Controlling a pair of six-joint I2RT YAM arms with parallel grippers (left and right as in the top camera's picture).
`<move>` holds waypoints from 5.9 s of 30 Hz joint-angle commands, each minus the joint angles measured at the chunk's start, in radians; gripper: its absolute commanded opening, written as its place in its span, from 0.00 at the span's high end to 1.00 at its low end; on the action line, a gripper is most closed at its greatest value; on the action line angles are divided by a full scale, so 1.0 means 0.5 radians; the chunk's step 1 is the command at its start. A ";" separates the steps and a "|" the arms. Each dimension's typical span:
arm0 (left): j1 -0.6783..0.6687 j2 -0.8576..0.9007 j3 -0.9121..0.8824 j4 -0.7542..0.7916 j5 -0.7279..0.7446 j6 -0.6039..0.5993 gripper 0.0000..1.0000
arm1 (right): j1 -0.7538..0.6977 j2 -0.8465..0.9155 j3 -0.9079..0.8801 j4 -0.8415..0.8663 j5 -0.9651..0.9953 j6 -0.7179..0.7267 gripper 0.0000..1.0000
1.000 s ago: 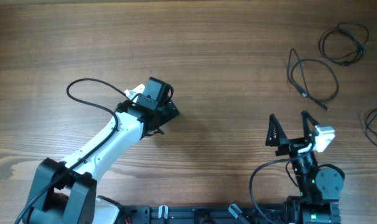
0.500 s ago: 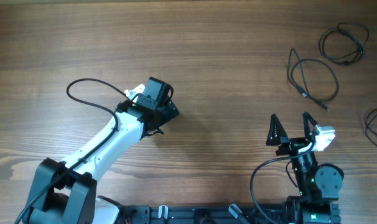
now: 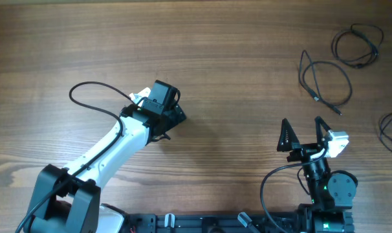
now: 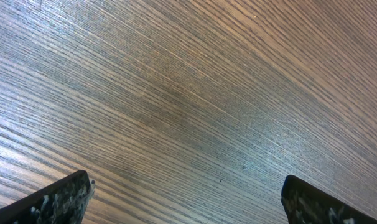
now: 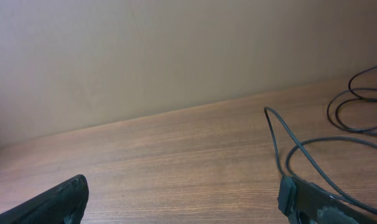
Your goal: Untangle cables
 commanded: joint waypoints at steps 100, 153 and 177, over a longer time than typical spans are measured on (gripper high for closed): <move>0.809 -3.072 -1.738 1.006 0.307 1.079 0.00 | 0.047 -0.035 -0.003 -0.008 0.152 -0.917 0.00; 0.851 -3.068 -1.738 1.006 0.312 1.772 0.00 | 0.047 -0.035 -0.003 -0.008 0.159 -0.929 0.00; 0.851 -3.068 -1.738 1.006 0.311 1.772 0.00 | 0.047 -0.035 -0.003 -0.008 0.406 -0.497 0.00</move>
